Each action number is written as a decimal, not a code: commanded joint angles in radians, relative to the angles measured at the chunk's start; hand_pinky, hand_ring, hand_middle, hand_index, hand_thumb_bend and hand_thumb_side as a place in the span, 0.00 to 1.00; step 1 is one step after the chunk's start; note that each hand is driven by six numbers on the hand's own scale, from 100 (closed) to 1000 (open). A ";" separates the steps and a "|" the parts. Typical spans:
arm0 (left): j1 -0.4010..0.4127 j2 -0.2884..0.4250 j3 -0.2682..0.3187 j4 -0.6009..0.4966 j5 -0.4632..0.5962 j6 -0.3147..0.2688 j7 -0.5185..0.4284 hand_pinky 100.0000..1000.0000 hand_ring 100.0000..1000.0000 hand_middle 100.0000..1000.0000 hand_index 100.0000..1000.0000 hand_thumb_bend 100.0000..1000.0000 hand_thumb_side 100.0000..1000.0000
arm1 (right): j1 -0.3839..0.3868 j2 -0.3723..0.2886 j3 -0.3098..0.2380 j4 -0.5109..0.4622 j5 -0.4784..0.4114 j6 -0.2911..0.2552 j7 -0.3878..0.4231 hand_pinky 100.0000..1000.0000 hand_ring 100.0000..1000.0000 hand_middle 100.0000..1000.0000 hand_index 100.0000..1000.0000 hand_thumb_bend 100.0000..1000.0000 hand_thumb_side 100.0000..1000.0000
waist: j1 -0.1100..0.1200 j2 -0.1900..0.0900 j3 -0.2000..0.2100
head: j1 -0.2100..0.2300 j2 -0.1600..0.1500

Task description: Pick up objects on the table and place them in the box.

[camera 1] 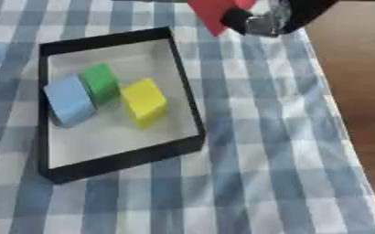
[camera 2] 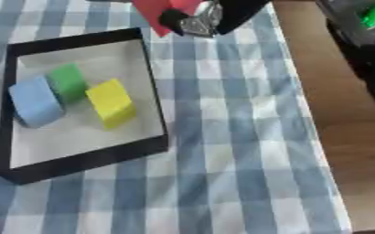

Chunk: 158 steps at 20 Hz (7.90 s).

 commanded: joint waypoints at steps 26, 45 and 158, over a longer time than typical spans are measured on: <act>-0.036 0.031 0.004 -0.026 -0.019 0.004 -0.001 0.62 0.75 0.71 0.81 0.40 0.53 | -0.086 0.376 0.132 0.481 0.383 -0.113 0.007 0.80 0.67 0.52 0.68 0.05 0.56 | -0.026 -0.023 0.039 | -0.024 -0.007; -0.030 0.027 0.003 -0.024 -0.017 0.005 -0.003 0.62 0.75 0.71 0.81 0.41 0.53 | -0.044 0.374 0.117 0.472 0.483 -0.159 -0.059 0.96 0.92 0.84 0.95 0.18 0.64 | -0.024 -0.018 0.034 | -0.015 -0.012; 0.204 0.621 -0.278 0.066 -0.210 0.470 -0.866 0.81 0.82 0.79 0.87 0.81 0.41 | 0.876 0.118 -0.497 -0.165 -0.737 0.115 -0.765 0.93 0.71 0.69 0.81 0.00 0.49 | 0.065 -0.057 -0.059 | 0.291 0.036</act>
